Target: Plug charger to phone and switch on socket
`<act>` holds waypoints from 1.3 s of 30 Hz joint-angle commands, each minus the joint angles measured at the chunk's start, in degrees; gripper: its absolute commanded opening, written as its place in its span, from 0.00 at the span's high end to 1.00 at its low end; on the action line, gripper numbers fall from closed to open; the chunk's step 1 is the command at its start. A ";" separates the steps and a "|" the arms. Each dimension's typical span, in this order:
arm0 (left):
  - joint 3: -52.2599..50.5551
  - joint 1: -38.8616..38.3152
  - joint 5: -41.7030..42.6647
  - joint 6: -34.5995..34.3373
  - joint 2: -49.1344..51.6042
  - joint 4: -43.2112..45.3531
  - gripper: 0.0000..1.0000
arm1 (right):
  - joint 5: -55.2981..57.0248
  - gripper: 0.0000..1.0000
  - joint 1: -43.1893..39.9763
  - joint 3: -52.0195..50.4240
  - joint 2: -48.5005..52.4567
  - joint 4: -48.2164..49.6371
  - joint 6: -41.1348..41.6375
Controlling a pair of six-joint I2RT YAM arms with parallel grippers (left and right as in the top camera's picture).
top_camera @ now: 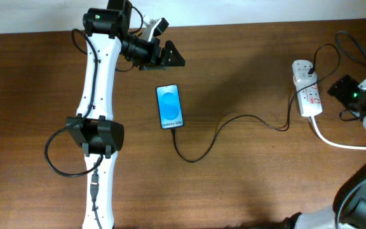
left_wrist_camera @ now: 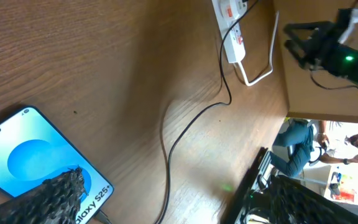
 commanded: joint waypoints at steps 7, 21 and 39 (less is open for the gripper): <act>1.11 -0.13 0.63 0.22 -0.66 -0.02 0.00 | 2.25 0.16 -0.15 0.63 12.09 12.98 0.09; 1.11 -0.13 0.66 -4.31 -0.66 0.11 0.01 | -10.49 0.29 -0.09 2.47 19.89 15.30 16.24; 1.11 -0.13 0.61 -4.26 -0.66 0.44 0.01 | -2.32 0.29 4.44 7.48 23.15 11.82 -2.25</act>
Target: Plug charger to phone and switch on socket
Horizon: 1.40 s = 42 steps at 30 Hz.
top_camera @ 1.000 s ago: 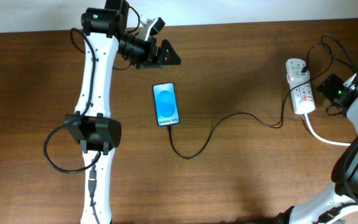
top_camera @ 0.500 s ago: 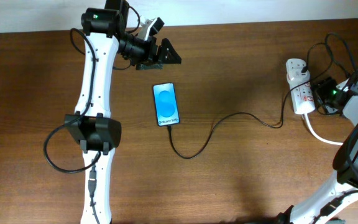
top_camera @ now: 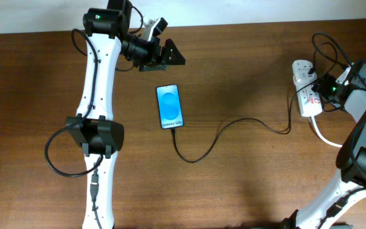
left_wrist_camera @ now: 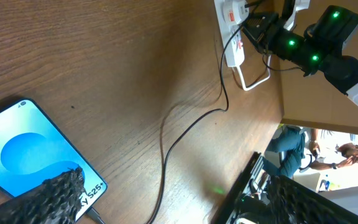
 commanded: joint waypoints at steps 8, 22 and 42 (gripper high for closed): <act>1.11 -0.13 0.66 -0.55 -0.66 1.01 0.01 | -2.10 0.29 0.74 0.52 1.62 -3.78 -0.83; 1.11 -0.13 0.66 -0.57 -0.66 0.98 0.01 | -4.22 0.29 3.34 0.31 3.61 -8.48 -1.92; 1.11 -0.13 -2.64 -0.52 -0.66 2.67 0.01 | -7.32 0.07 -2.14 11.91 -31.61 -51.15 -8.63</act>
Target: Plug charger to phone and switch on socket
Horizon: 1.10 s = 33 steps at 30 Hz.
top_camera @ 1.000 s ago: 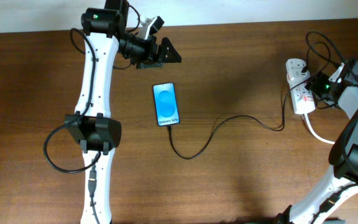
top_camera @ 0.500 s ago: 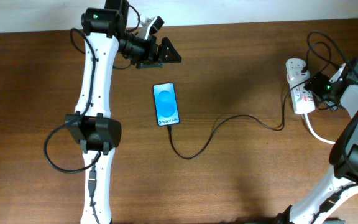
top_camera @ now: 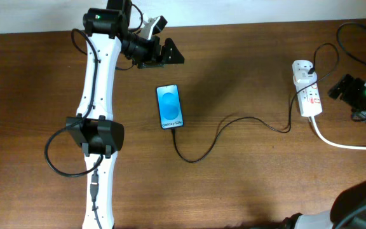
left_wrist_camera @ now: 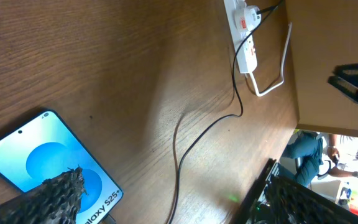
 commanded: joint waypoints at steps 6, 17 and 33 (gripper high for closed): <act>1.11 -0.13 -0.02 -0.52 -0.66 0.09 0.01 | -18.16 0.00 15.06 0.85 -21.86 -3.87 -5.64; 1.11 -0.13 -0.02 -0.52 -0.66 0.09 0.01 | -18.12 0.02 19.80 0.85 -23.08 -8.11 -5.60; 1.11 -0.13 -0.02 -0.55 -0.66 0.09 0.01 | 0.61 0.02 29.94 -69.37 -77.57 67.41 -5.84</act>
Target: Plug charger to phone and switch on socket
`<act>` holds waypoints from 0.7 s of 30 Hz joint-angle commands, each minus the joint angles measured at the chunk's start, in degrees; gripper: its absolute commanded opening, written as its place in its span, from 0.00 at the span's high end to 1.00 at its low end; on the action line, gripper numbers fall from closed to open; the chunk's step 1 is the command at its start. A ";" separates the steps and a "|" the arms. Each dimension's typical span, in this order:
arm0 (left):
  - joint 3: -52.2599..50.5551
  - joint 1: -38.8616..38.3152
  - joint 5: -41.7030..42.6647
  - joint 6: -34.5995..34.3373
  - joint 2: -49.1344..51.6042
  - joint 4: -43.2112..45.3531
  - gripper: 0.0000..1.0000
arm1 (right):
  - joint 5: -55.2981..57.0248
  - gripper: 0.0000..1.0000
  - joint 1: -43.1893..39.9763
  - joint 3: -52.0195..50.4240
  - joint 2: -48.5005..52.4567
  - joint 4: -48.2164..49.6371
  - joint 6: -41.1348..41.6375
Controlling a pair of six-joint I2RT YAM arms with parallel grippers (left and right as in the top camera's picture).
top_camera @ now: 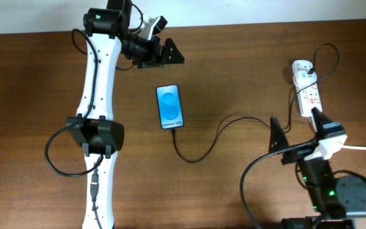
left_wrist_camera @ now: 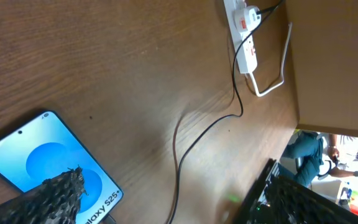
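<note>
The phone (top_camera: 170,107) lies face up mid-table with its blue screen lit, also in the left wrist view as the phone (left_wrist_camera: 42,155). A black charger cable (top_camera: 234,121) runs from the phone's near end to a plug on the white power strip (top_camera: 308,95), whose red switches (left_wrist_camera: 243,22) show in the wrist view. My left gripper (top_camera: 168,53) hovers open beyond the phone, its fingers (left_wrist_camera: 48,199) wide apart and holding nothing. My right gripper (top_camera: 296,130) stands open just in front of the strip, empty.
The strip's thick white lead (top_camera: 354,148) runs off the right edge. The left arm's white links (top_camera: 97,95) span the table's left side. The right arm's base (top_camera: 335,191) sits at the front right corner.
My right arm has moved from the table's right edge, beside the power strip, to the front right, its open gripper now just in front of the strip. Phone, cable and left gripper are unchanged.
My right gripper first hung to the right of the power strip. Then its tip was at the strip's switch side. After that it was back off to the right, and now it is at the front right. The phone stayed lit with the cable attached throughout.
</note>
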 commanded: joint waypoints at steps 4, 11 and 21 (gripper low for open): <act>1.07 -0.13 0.00 -0.50 -0.66 0.00 0.01 | 2.91 0.02 0.48 -19.47 -14.51 9.57 -0.42; 1.07 -0.13 0.00 -0.50 -0.66 0.00 0.01 | 3.50 0.02 0.46 -24.94 -19.30 -2.54 -0.42; 1.07 -0.13 0.00 -0.50 -0.66 0.00 0.01 | 3.48 0.02 0.46 -24.94 -19.30 -2.49 -0.39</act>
